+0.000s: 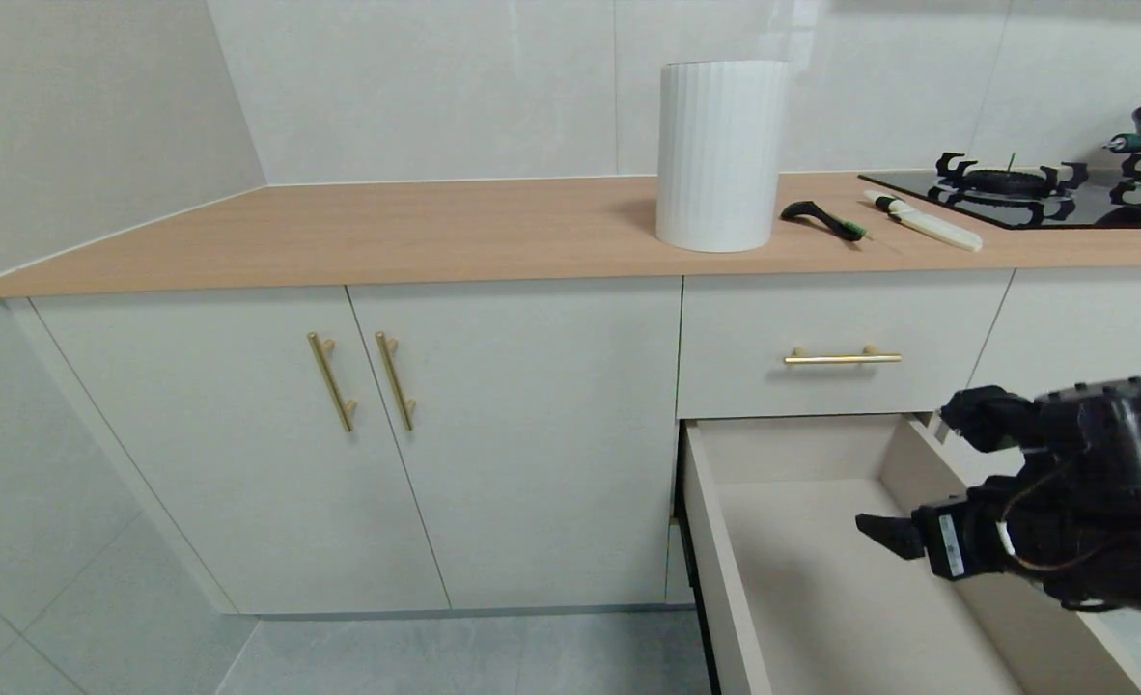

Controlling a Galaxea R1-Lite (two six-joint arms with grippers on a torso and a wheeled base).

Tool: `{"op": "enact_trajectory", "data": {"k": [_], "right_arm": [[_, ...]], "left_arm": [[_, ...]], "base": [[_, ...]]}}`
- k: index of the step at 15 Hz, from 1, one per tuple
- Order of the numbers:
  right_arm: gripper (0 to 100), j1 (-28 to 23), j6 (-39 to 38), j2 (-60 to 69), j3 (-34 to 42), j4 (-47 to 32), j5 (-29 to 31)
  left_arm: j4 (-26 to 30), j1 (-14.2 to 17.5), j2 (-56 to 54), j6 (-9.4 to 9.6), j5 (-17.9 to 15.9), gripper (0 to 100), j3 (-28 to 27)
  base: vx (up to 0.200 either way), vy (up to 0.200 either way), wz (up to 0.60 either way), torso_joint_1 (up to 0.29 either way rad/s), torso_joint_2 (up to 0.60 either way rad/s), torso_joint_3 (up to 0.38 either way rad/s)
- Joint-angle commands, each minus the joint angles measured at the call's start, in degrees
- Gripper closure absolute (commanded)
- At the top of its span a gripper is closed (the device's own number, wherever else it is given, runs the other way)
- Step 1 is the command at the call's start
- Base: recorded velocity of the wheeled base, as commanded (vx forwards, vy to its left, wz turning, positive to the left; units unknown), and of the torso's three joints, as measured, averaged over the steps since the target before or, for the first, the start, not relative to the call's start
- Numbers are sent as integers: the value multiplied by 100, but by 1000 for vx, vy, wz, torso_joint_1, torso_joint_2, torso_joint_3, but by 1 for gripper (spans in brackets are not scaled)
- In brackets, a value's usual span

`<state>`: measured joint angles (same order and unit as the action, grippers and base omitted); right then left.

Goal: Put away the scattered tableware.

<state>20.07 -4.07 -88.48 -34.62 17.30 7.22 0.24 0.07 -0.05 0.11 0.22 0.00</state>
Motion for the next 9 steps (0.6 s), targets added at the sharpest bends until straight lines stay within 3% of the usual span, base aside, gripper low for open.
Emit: {"op": "enact_trajectory", "data": {"k": [1,2,3,9], "right_arm": [[0,-451,-41,226,-1882,-1888,-1205],[0,-460,-226,191,-2084,-2020,-1495],[0,-433,-498,120,-2049,-1923,-1416],[0,-451,-164,76,-1741,-1378,-1003]], "left_arm": [[2,1,5,7,4,0,0],[2,1,5,-2,4,0,0],[2,1,5,-2,4,0,0],[2,1,5,-2,4,0,0]], "base": [[0,0,0,0,0,0],[0,0,0,0,0,0],[0,0,0,0,0,0],[0,0,0,0,0,0]]}}
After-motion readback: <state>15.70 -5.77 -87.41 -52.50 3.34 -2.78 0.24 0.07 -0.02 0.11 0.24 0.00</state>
